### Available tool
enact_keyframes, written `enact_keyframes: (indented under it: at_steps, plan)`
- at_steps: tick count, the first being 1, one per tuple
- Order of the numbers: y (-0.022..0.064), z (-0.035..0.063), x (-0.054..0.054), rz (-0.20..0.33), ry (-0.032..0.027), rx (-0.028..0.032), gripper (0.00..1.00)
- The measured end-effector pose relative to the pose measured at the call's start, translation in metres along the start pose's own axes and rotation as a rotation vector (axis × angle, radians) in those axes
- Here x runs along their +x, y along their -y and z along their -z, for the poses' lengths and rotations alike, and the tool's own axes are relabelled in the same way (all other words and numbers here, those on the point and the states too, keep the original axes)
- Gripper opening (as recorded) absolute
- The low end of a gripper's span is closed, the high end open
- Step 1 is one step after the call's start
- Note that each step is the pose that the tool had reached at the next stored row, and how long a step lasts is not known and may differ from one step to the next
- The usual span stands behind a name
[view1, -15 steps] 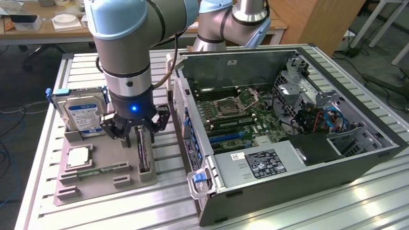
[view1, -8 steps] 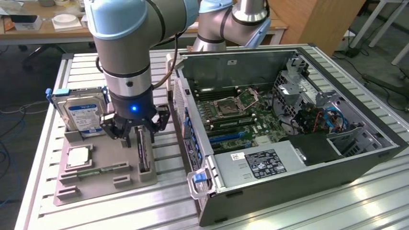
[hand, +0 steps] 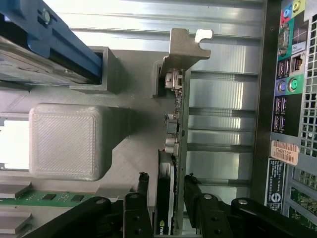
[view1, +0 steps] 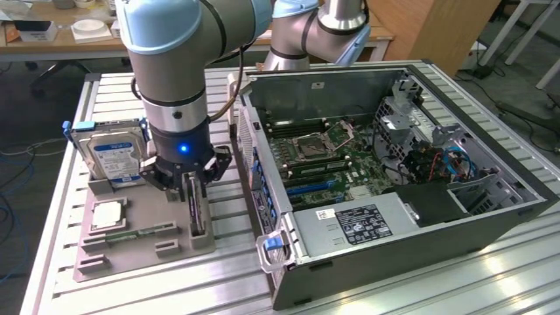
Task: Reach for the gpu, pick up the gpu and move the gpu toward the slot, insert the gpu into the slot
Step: 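Pick up the gpu and move the gpu toward the slot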
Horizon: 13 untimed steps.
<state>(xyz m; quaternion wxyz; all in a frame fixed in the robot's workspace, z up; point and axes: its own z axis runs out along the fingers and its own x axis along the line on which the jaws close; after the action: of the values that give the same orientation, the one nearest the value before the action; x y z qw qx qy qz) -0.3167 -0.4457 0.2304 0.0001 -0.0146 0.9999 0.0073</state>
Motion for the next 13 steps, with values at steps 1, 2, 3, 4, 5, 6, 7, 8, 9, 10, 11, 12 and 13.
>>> enact_keyframes:
  at_steps: [1,2,3,4,5,6,7,8,9,10,11,12,13]
  plan:
    - [0.0000,0.0000,0.0000,0.000,0.0000,0.0000,0.42]
    - [0.0000,0.0000,0.0000,0.000,0.0000,0.0000,0.42]
    - [0.0000,0.0000,0.0000,0.000,0.0000,0.0000,0.42]
    - [0.0000,0.0000,0.0000,0.000,0.0000,0.0000,0.42]
    - [0.0000,0.0000,0.0000,0.000,0.0000,0.0000,0.42]
    - [0.0000,0.0000,0.0000,0.000,0.0000,0.0000,0.42]
    - [0.0000,0.0000,0.0000,0.000,0.0000,0.0000,0.42]
    - [0.0000,0.0000,0.0000,0.000,0.0001,0.0000,0.42]
    - [0.0000,0.0000,0.0000,0.000,0.0000,0.0000,0.40]
    - [0.0000,0.0000,0.0000,0.000,0.0001,0.0000,0.40]
    - [0.0000,0.0000,0.0000,0.000,0.0000,0.0000,0.40]
    - [0.0000,0.0000,0.0000,0.000,0.0000,0.0000,0.33]
    - [0.0000,0.0000,0.0000,0.000,0.0001,0.0000,0.33]
